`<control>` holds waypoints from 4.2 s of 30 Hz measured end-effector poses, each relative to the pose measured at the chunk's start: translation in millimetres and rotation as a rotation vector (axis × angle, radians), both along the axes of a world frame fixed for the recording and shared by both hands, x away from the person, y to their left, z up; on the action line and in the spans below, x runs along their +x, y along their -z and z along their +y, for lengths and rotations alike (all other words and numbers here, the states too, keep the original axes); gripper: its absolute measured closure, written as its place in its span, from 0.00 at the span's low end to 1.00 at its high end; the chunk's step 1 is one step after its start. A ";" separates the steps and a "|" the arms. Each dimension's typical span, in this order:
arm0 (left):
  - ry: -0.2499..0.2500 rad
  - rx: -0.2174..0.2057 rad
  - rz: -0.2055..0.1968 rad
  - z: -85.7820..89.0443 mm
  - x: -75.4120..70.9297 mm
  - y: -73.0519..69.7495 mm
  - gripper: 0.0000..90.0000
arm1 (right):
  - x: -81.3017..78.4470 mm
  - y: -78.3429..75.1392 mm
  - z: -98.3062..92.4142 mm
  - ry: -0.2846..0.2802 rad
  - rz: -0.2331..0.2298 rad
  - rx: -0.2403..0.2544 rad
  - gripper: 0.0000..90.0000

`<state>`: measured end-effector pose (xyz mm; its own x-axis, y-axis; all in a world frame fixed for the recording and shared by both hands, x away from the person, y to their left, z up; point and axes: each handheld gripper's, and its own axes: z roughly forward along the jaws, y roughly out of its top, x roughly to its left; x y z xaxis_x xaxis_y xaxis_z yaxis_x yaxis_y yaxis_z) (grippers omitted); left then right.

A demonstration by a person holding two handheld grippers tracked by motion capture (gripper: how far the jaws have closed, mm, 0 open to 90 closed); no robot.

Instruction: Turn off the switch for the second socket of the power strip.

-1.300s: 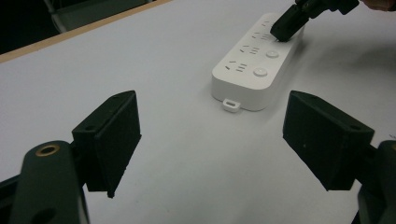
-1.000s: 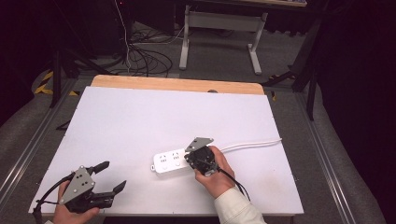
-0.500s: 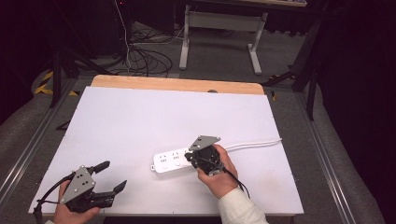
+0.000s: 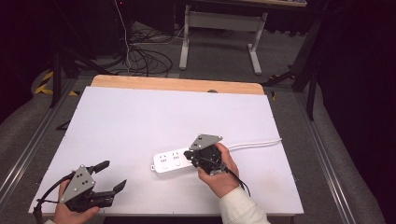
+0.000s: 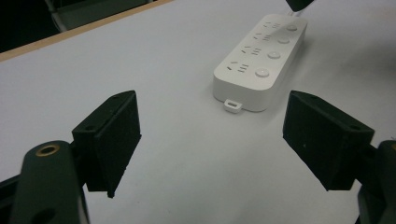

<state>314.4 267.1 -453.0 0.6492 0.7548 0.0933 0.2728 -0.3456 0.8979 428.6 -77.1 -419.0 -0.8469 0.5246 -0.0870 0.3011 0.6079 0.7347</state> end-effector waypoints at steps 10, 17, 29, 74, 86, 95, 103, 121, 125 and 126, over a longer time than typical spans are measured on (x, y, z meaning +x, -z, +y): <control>-0.002 -0.003 -0.001 0.1 -0.7 -0.1 0.22 | -1.5 -4.9 -5.3 -0.014 -0.007 0.021 0.92; -0.002 0.000 -0.004 0.0 -0.3 -0.1 0.22 | -1.9 -10.4 -15.0 -0.035 -0.068 0.105 0.57; -0.006 -0.004 -0.004 0.5 -0.9 -0.5 0.22 | -9.8 -22.7 -39.5 -0.073 -0.084 0.166 0.40; -0.042 -0.018 0.003 7.3 2.1 0.0 0.21 | -29.3 38.4 -167.1 0.138 -0.022 0.297 0.09; -0.060 -0.024 0.007 11.3 6.8 4.2 0.16 | -35.7 63.8 -175.4 0.155 0.028 0.221 0.08; -0.057 0.011 0.011 11.5 8.8 9.9 0.11 | -45.3 72.3 -174.2 0.154 0.017 0.181 0.09; -0.101 0.005 -0.008 13.1 4.4 16.2 0.08 | -48.2 72.6 -173.4 0.137 -0.014 0.176 0.09; -0.051 -0.003 -0.003 12.8 3.1 9.2 0.10 | -53.8 68.8 -169.1 0.076 -0.069 0.179 0.06; -0.053 0.001 -0.008 13.7 3.6 9.1 0.10 | -54.1 68.5 -169.6 0.078 -0.071 0.186 0.06; -0.055 0.000 -0.008 13.7 3.6 9.2 0.10 | -54.1 68.4 -169.8 0.078 -0.071 0.188 0.06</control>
